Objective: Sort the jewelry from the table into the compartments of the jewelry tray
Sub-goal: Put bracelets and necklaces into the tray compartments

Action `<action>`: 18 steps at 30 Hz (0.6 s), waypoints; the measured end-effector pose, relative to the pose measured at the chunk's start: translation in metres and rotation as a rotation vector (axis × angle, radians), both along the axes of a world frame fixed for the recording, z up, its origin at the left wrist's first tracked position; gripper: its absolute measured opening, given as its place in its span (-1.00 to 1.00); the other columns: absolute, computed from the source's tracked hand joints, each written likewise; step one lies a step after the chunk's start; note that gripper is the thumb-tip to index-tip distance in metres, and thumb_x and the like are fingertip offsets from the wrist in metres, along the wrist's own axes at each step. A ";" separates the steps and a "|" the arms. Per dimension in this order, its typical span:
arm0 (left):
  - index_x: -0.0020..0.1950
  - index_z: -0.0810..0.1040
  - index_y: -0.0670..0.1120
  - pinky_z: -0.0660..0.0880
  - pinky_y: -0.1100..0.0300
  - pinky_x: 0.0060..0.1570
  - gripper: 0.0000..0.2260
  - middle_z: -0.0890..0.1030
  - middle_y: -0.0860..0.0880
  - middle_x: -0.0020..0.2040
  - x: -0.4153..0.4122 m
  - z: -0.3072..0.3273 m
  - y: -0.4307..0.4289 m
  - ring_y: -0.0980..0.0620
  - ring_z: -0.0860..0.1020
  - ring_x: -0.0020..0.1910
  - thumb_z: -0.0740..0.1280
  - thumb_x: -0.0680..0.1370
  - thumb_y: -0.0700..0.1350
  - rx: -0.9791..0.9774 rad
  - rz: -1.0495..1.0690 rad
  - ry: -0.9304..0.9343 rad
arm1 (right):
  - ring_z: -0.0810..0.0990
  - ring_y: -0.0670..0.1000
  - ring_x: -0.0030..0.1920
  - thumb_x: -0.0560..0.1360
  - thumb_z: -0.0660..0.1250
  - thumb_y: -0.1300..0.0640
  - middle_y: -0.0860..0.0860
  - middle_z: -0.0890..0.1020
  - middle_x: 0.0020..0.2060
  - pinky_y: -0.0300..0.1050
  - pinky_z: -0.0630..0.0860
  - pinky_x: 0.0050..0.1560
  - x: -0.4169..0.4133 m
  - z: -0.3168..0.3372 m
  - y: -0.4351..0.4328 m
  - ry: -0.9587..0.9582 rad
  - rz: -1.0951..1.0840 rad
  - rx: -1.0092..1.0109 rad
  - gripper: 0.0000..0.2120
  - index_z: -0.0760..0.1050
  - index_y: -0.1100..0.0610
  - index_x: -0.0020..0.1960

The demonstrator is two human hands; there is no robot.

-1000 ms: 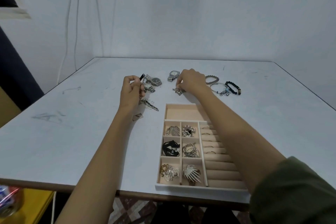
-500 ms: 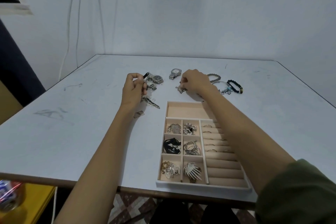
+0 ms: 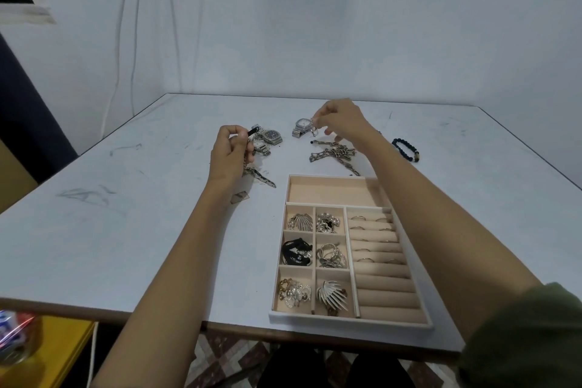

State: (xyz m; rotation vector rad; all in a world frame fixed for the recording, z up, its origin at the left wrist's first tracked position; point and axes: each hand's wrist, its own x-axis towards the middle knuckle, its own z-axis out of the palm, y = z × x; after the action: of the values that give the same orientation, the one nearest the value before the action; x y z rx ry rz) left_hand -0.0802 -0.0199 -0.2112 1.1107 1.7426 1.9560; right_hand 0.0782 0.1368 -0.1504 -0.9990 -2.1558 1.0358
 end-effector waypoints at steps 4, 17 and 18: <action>-0.10 0.40 -0.02 0.42 0.33 -0.33 -0.83 0.50 -0.03 -0.30 0.000 0.000 -0.001 0.17 0.44 -0.46 0.15 0.65 -0.22 0.034 -0.016 -0.010 | 0.60 0.05 -0.15 0.48 0.35 0.23 0.09 0.65 -0.10 -0.14 0.54 -0.27 0.008 0.011 -0.006 0.139 0.058 -0.148 -0.98 0.55 0.18 -0.11; 0.06 0.45 -0.14 0.49 0.17 -0.19 -0.91 0.57 -0.05 -0.21 0.000 0.000 -0.005 0.17 0.49 -0.42 0.18 0.63 -0.26 0.033 -0.043 0.011 | 0.65 0.02 -0.28 0.52 0.34 0.28 0.13 0.66 -0.19 -0.16 0.62 -0.18 0.046 0.019 -0.041 0.424 0.215 -0.436 -0.95 0.55 0.27 -0.03; 0.06 0.45 -0.13 0.49 0.15 -0.18 -0.91 0.57 -0.05 -0.22 0.000 0.000 -0.006 0.16 0.49 -0.42 0.18 0.63 -0.26 0.031 -0.041 0.006 | 0.65 0.02 -0.27 0.52 0.34 0.28 0.14 0.65 -0.18 -0.18 0.61 -0.18 0.049 0.018 -0.045 0.441 0.224 -0.450 -0.92 0.55 0.28 -0.01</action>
State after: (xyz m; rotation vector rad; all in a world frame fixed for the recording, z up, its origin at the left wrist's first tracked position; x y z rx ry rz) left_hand -0.0799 -0.0258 -0.2109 1.1550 1.6845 1.9638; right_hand 0.1276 0.0919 -0.1323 -0.6329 -1.7289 1.7215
